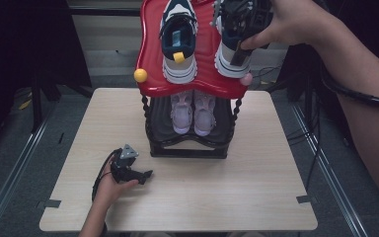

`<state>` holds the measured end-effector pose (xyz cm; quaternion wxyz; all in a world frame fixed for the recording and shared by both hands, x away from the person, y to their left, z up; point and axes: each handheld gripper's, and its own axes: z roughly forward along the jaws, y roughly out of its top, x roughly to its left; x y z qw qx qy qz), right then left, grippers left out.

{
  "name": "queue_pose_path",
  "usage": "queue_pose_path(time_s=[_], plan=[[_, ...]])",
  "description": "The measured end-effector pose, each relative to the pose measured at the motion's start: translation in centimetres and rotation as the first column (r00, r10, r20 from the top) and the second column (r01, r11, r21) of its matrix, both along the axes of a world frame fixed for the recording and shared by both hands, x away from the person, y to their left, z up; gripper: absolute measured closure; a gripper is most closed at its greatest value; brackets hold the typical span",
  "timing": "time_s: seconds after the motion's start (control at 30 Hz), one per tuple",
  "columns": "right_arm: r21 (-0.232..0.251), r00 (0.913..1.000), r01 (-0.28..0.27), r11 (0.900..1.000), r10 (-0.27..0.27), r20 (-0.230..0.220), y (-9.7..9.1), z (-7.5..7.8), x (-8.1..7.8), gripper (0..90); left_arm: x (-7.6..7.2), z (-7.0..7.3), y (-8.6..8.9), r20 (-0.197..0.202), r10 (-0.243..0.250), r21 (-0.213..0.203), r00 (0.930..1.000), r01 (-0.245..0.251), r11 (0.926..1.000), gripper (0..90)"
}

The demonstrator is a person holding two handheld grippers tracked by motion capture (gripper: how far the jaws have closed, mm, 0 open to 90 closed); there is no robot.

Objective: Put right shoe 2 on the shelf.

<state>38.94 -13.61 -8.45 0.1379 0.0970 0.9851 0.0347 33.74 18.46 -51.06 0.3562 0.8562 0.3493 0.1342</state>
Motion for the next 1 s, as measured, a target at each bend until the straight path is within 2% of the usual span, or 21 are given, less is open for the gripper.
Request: queue_pose_path(time_s=[0.57,0.7,1.0], plan=[[-0.037,0.9993,-0.037,0.9986,0.037,-0.001,2.3,-1.3,0.9,70.9,0.0,0.0,0.0,0.0,0.0,0.0,1.0,0.0,1.0,3.4],[-0.05,0.9989,-0.046,0.9977,0.046,-0.009,2.6,-1.7,1.2,70.8,0.0,0.0,0.0,0.001,0.005,-0.005,1.0,-0.005,1.0,3.4],[-0.047,0.999,-0.045,0.9979,0.045,-0.006,2.7,-2.2,1.7,70.5,0.0,0.0,0.0,-0.001,-0.001,0.0,1.0,0.001,1.0,3.3]])
